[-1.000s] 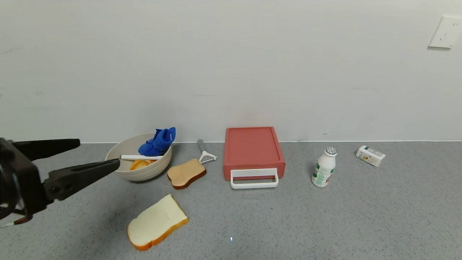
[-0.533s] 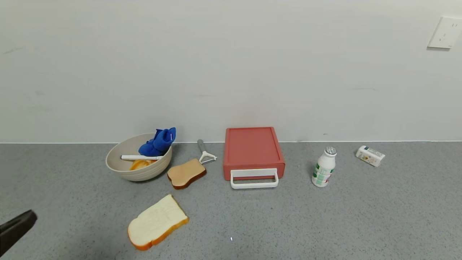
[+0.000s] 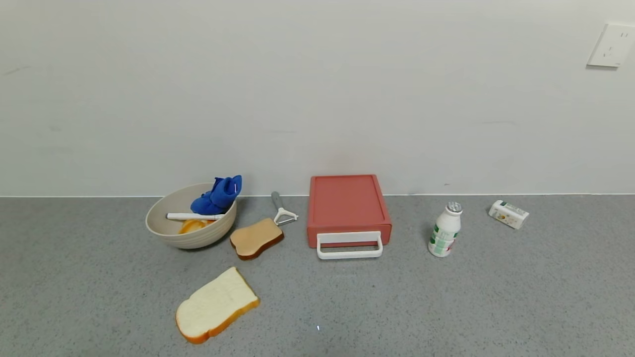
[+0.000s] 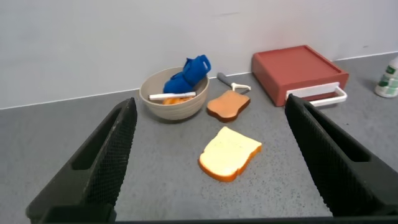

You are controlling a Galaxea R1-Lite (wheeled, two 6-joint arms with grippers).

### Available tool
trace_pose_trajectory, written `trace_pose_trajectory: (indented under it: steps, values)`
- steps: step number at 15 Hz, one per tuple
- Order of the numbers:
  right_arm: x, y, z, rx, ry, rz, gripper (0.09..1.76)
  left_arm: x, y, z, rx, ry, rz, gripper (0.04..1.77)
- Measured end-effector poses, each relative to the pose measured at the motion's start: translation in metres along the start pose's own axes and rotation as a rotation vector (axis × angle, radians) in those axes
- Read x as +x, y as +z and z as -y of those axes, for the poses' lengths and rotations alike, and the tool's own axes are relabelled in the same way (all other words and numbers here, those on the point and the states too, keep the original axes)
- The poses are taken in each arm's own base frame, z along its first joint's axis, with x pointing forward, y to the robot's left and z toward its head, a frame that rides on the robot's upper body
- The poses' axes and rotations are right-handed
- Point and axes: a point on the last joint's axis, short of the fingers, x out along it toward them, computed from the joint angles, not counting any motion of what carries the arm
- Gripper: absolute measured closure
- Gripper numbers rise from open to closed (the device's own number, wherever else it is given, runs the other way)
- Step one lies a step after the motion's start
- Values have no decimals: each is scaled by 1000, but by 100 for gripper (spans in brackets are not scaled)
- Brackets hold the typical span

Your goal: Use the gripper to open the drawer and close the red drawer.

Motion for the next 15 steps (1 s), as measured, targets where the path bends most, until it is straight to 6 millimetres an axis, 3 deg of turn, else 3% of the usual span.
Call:
trace_pose_trajectory:
  steps: [5,9,12,15]
  values:
    - [0,0,0,0,0,0,14,-23,-53,7,5,4,-7,9]
    - [0,0,0,0,0,0,14,-14,-88,10,4,-32,21,9]
    - [0,0,0,0,0,0,14,-8,-115,11,-21,-11,-51,9]
    - [0,0,0,0,0,0,14,-8,-124,12,-43,-8,-111,9]
